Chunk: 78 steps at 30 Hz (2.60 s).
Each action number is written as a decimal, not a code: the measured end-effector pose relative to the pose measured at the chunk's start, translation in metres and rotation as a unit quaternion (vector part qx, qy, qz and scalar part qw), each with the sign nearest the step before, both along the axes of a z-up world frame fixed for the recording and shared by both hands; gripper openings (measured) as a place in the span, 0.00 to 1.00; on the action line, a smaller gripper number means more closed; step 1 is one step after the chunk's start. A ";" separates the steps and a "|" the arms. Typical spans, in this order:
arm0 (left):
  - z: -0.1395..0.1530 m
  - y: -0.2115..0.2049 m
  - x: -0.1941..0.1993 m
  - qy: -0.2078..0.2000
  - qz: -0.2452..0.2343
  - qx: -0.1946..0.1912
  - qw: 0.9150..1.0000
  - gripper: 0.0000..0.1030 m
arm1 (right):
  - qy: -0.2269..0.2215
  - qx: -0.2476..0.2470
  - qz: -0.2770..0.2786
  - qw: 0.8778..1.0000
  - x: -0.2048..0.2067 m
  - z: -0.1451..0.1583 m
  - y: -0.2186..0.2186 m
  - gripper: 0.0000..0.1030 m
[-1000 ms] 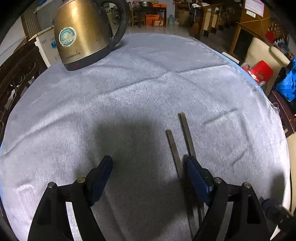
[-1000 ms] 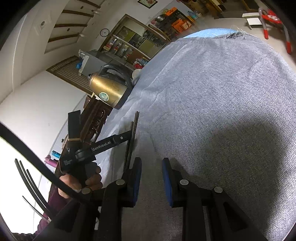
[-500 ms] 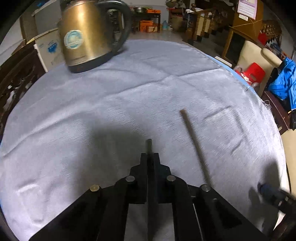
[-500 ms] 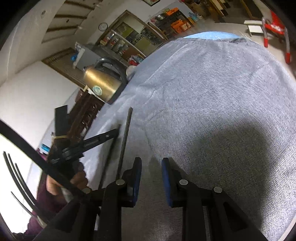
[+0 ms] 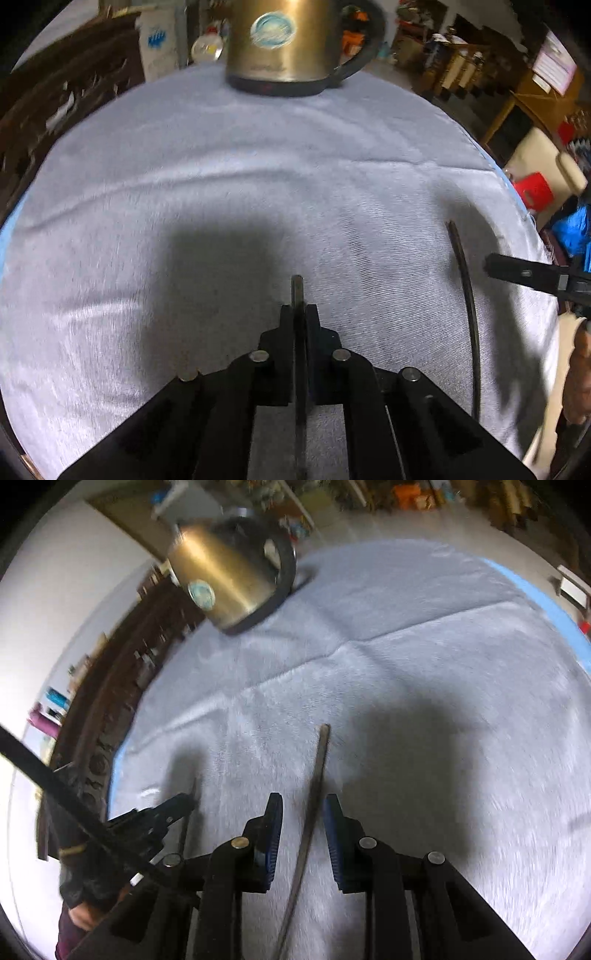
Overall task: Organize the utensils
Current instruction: 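Close the right gripper on a chopstick while the left gripper closes on another, then lift both held chopsticks up over the grey cup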
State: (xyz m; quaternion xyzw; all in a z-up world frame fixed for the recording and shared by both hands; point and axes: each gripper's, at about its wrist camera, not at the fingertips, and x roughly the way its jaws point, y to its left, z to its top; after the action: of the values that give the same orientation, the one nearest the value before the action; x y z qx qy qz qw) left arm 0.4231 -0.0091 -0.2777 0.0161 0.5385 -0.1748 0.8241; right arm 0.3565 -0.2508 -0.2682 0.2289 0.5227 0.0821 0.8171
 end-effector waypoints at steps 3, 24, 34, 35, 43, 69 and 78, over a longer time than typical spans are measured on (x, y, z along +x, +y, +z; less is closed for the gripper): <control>0.003 0.007 0.007 0.017 0.010 -0.010 1.000 0.30 | 0.050 -0.046 0.007 0.998 0.024 -0.007 0.011 0.25; -0.001 -0.013 0.029 0.039 0.001 0.031 0.999 0.05 | 0.077 -0.138 0.011 0.987 0.044 -0.021 0.027 0.08; 0.080 0.030 -0.059 -0.126 0.074 -0.028 0.989 0.05 | -0.118 -0.022 -0.043 0.992 -0.048 0.047 -0.008 0.06; 0.089 0.037 -0.070 -0.138 0.080 -0.029 0.987 0.05 | -0.138 -0.017 -0.047 0.989 -0.061 0.055 -0.007 0.06; 0.137 0.077 -0.145 -0.231 0.139 -0.064 0.961 0.05 | -0.250 -0.043 -0.071 0.965 -0.155 0.099 0.011 0.06; 0.219 0.099 -0.288 -0.348 0.149 -0.132 0.916 0.05 | -0.380 -0.101 -0.107 0.913 -0.307 0.170 0.046 0.06; 0.245 0.093 -0.315 -0.380 0.138 -0.157 0.901 0.05 | -0.411 -0.097 -0.120 0.898 -0.337 0.187 0.043 0.06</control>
State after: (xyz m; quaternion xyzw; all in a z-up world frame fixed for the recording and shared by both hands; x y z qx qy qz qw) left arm 0.1082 0.0841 -0.0325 -0.1233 0.1472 -0.1223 0.9737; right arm 0.0193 -0.2080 -0.0809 0.1557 0.1138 0.0191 0.9810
